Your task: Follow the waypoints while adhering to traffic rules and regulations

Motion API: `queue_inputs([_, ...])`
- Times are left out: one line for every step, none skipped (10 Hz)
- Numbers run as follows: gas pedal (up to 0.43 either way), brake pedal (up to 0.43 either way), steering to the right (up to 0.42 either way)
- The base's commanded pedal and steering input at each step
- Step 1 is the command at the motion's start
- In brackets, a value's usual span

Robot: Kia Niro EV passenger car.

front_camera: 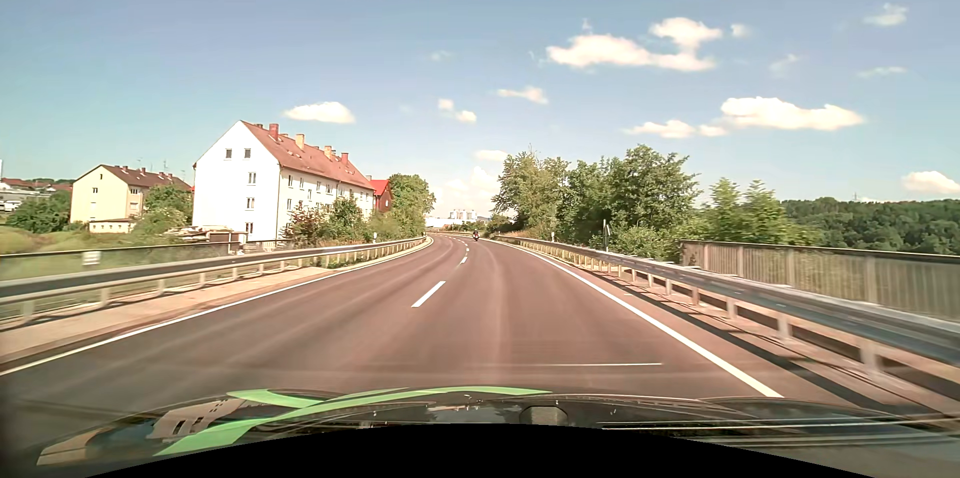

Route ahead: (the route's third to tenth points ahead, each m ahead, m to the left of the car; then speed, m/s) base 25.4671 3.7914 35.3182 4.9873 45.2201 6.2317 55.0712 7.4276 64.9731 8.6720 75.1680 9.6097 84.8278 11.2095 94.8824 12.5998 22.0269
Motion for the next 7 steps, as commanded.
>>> queue_inputs([0.177,0.000,-0.008])
queue_inputs([0.177,0.000,-0.008])
queue_inputs([0.177,0.000,-0.009])
queue_inputs([0.177,0.000,-0.011])
queue_inputs([0.189,0.000,-0.013])
queue_inputs([0.197,0.000,-0.013])
queue_inputs([0.197,0.000,-0.013])
